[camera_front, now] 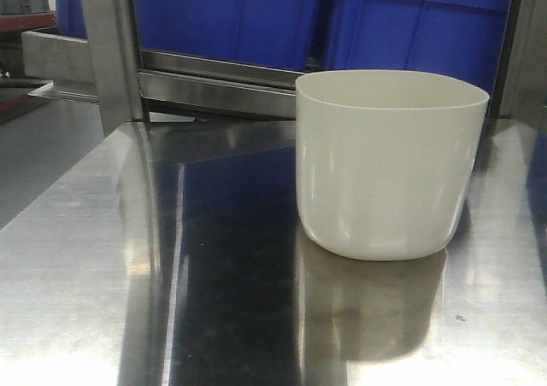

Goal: Move white bin to right shelf second layer
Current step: 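Move the right gripper toward the white bin on the steel table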

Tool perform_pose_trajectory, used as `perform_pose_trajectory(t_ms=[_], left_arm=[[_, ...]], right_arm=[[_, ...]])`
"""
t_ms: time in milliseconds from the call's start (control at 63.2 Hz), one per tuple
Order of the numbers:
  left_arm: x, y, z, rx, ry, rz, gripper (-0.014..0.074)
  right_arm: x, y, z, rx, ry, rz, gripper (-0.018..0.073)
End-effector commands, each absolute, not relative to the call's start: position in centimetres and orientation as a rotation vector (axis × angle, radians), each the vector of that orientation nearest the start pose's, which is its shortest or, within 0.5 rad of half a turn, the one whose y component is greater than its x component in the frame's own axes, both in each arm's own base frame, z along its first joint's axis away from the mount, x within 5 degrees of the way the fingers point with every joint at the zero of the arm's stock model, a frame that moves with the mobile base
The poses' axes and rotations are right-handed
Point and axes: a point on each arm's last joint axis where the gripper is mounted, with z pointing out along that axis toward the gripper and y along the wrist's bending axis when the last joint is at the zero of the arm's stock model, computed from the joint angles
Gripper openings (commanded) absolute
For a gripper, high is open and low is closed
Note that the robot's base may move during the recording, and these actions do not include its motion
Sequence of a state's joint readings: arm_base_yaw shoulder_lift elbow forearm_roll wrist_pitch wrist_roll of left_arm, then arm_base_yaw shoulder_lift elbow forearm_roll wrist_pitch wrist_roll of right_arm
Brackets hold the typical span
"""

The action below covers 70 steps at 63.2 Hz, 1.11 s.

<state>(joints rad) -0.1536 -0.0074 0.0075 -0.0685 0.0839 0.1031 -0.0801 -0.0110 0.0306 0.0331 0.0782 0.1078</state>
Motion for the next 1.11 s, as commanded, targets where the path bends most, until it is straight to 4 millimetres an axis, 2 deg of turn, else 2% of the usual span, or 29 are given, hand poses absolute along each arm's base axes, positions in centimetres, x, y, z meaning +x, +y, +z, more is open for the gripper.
perform_pose_trajectory(t_ms=[0,1091], left_arm=[[5.58,-0.9,19.94,0.139,1.501,-0.107,0.0085],[5.58,-0.9,19.94,0.139,1.501,-0.107,0.0085]], right_arm=[[5.4,-0.45,21.07,0.153,1.454,0.035,0.0056],[5.35,-0.46,21.43,0.15,1.414,0.035,0.0056]])
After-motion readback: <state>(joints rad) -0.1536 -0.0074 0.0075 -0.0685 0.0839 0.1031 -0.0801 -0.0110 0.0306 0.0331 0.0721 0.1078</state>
